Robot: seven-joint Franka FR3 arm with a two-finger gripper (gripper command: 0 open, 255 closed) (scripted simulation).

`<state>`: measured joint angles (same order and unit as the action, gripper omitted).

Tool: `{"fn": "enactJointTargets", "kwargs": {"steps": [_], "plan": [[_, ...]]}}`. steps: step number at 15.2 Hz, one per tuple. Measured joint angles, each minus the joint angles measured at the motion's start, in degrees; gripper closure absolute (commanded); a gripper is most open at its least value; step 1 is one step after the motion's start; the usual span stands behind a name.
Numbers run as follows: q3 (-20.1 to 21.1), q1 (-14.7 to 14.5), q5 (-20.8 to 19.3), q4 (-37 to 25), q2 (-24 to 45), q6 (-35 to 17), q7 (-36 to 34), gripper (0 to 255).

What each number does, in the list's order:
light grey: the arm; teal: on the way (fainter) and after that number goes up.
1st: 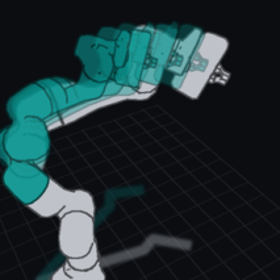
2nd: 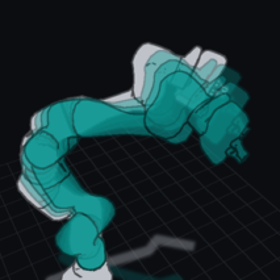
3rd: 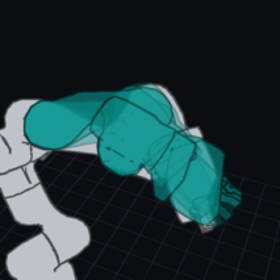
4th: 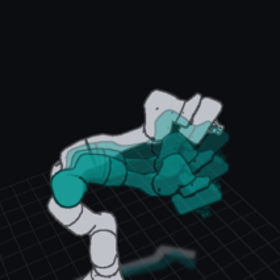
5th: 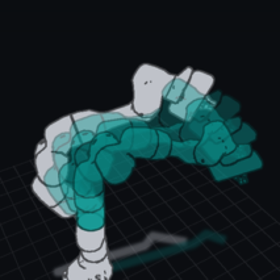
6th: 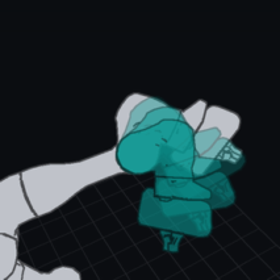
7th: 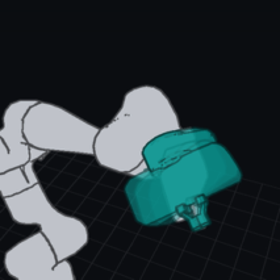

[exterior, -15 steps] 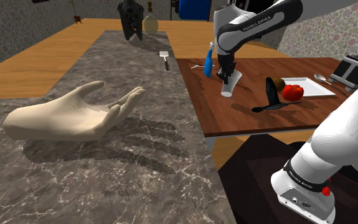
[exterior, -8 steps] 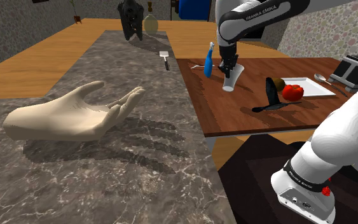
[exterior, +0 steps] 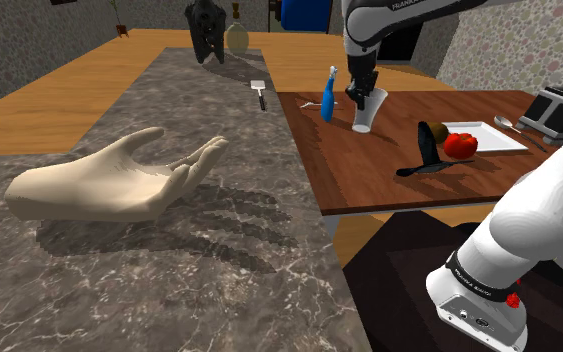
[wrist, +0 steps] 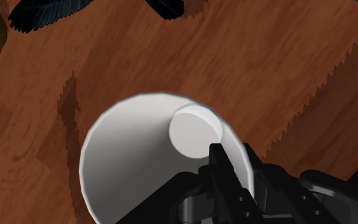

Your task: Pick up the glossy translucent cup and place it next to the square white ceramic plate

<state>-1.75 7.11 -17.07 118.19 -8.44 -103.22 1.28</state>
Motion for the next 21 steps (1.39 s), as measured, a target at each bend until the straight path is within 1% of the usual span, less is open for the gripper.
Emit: {"fn": "enactJointTargets", "kwargs": {"steps": [13,16,21], "plan": [[0.3,-0.2,0.5,-9.0,-0.7,9.4,2.4,255],[-1.1,0.9,-0.1,-6.9,-3.4,9.3,4.8,255],[-4.7,3.4,-2.0,-0.7,-9.3,7.4,9.9,255]]}}
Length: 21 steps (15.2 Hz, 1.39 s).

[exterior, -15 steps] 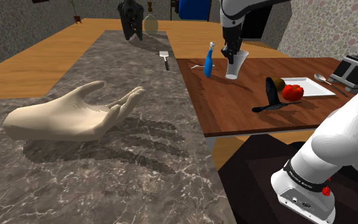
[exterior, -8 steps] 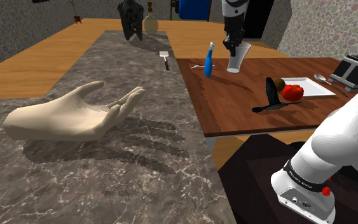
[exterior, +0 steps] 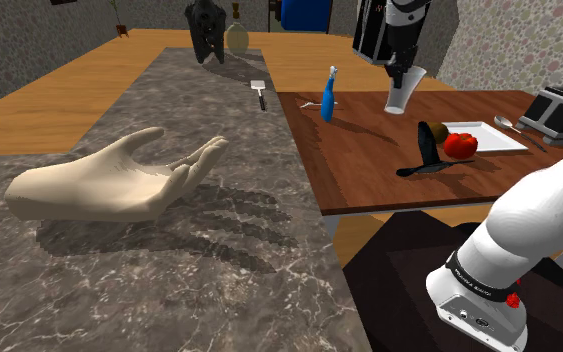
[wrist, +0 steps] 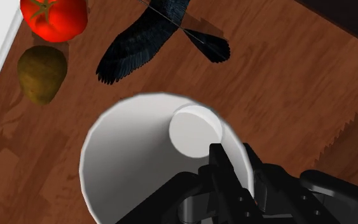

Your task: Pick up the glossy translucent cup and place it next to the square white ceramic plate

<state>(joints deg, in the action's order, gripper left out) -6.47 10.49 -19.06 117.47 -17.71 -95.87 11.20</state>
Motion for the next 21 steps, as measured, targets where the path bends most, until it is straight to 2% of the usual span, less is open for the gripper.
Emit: {"fn": "enactJointTargets", "kwargs": {"steps": [8,13,21], "plan": [[-6.7,4.3,-4.1,7.0,-7.4,-2.9,9.0,255],[-11.3,7.0,-6.8,8.7,-9.9,-4.3,14.9,255],[-20.0,10.8,-10.5,7.7,-10.4,-7.4,25.6,255]]}}
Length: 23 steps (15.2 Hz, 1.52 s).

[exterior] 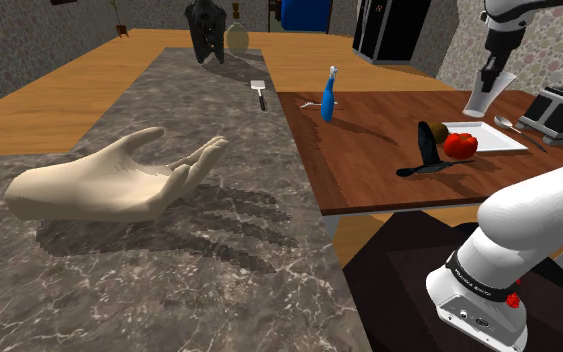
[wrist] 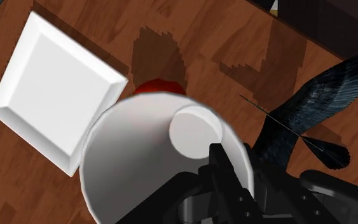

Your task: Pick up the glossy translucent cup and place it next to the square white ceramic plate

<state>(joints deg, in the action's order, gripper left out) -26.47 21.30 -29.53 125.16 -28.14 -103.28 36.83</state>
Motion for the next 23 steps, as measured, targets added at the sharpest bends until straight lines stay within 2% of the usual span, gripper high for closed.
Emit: {"fn": "enactJointTargets", "kwargs": {"steps": [5,13,17,19,22,23], "plan": [[-6.1,1.8,-1.4,-2.0,1.3,-2.5,7.1,255],[-17.5,2.7,0.0,-8.3,7.5,-7.4,19.4,255],[-24.7,1.8,4.3,-13.9,13.6,-9.7,27.2,255],[-29.0,1.3,7.7,-16.8,17.4,-11.1,32.0,255],[-34.6,1.3,14.8,-21.0,24.1,-12.4,39.5,255],[-36.7,2.0,18.7,-22.9,27.8,-13.0,43.0,255]]}}
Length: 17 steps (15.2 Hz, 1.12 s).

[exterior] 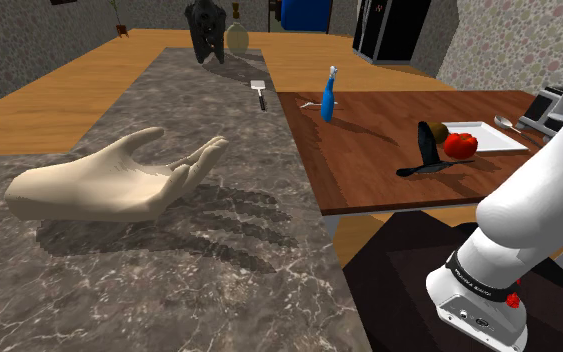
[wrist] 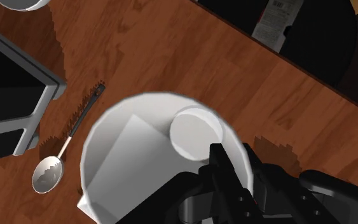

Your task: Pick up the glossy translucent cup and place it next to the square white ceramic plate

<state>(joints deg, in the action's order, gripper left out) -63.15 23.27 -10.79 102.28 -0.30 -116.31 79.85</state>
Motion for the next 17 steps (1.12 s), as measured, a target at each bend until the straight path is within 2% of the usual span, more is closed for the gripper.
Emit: {"fn": "enactJointTargets", "kwargs": {"steps": [1,4,13,17], "plan": [[-1.0,0.9,3.3,-1.3,2.7,-0.4,2.8,255],[-1.3,2.1,6.0,-0.9,4.9,-2.1,4.9,255],[-1.2,2.6,6.9,5.4,6.0,-9.0,5.0,255],[-0.8,3.4,8.7,7.4,7.7,-11.9,5.9,255]]}}
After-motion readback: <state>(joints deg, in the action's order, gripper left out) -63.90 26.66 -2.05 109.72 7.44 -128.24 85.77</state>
